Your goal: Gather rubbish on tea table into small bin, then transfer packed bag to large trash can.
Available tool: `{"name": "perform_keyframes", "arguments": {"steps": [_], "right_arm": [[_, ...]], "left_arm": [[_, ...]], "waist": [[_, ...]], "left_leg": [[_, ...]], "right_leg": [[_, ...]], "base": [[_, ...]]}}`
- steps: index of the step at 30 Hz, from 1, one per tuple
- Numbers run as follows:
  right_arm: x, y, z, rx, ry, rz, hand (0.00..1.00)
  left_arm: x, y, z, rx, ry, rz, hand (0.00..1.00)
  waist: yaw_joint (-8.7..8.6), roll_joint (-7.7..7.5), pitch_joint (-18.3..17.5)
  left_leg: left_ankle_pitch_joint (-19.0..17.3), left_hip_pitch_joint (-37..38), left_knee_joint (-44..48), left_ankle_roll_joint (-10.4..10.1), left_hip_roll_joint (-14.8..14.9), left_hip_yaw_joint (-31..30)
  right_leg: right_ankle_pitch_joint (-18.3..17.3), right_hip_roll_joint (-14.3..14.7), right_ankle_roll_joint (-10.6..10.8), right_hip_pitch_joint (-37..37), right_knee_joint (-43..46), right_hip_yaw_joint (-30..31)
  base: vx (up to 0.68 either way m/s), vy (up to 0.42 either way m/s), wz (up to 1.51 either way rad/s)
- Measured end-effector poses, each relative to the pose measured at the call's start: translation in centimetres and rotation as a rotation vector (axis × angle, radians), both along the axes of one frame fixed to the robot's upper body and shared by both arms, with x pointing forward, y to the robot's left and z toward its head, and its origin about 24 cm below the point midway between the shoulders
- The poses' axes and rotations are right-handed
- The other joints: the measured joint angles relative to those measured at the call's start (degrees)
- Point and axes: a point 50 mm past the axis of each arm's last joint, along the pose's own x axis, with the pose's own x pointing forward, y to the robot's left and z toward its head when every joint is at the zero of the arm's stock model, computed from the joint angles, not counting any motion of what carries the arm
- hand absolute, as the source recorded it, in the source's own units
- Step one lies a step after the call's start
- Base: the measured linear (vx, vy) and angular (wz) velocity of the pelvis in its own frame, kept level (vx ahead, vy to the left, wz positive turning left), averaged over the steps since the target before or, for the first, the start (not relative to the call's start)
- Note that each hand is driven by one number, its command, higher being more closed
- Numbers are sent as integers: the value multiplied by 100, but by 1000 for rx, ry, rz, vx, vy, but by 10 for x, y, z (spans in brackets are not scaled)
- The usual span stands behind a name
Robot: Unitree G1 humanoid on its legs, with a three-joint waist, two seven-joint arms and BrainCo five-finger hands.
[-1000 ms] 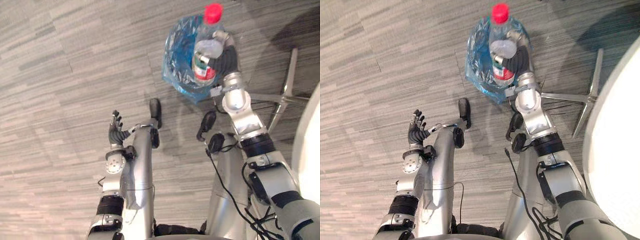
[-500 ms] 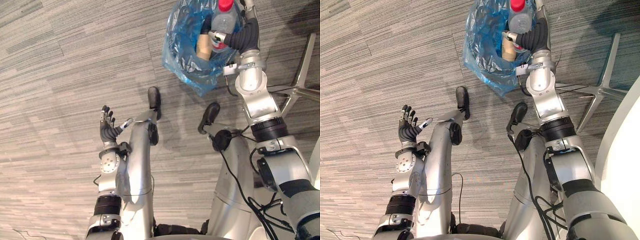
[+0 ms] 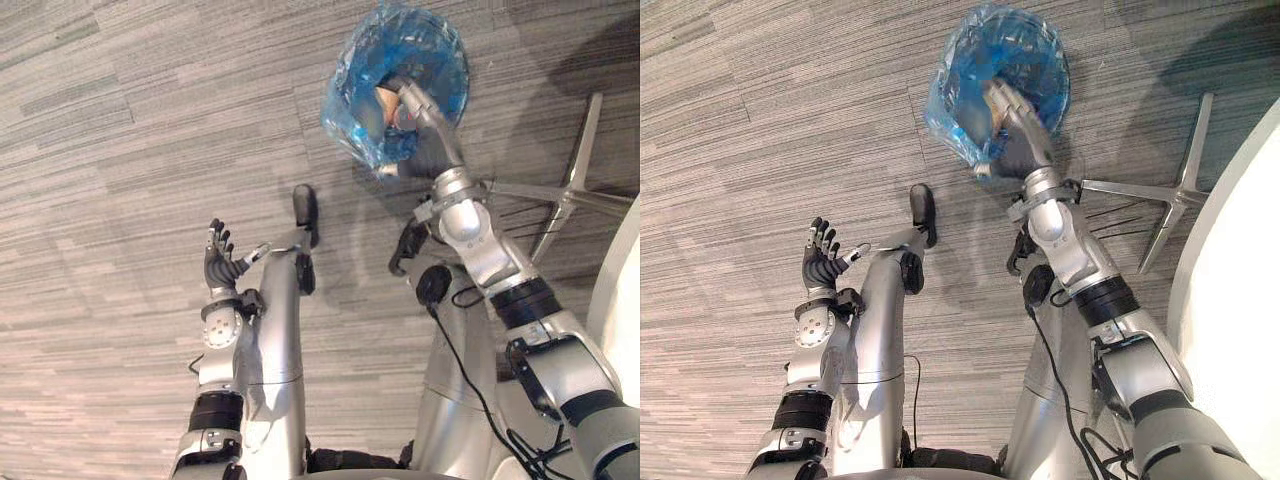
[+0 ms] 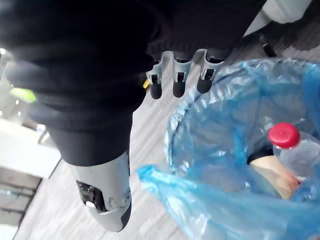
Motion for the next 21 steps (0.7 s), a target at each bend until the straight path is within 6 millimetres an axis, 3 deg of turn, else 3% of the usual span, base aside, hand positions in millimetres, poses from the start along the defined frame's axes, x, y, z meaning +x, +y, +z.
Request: {"name": "perform_keyframes", "arguments": {"steps": [8,9,14,21], "right_arm": [[19,8,-32,-133,131,-70,0],[22,7,-34,-136,148,-87,100],[35,7,-20,-144,152,-138,100],[38,5,-16,-98,168,-143,100]], "left_arm": [[0,1,0,0,0,2,0],[0,1,0,-2,-1,3,0],[2,2,6,-13,-38,8,0],[4,1,8,-29,-44,5,0]], "waist": [[2,0,0],[4,0,0],[23,-2,-1],[24,-11,-6]], "left_leg": [[51,1,-221,-60,3,-27],[53,-13,-240,-63,3,-30],[187,-262,-289,-81,-3,-45],[198,-270,-277,-93,-17,-103]], "right_leg": [[-4,8,2,-17,-105,-86],[-5,5,2,-29,-112,-100],[-4,-15,-3,-275,-65,-158],[-54,-33,-43,-277,17,-205]], "base": [[-22,-4,3],[-34,-5,7],[-30,-4,6],[-22,-10,4]]}}
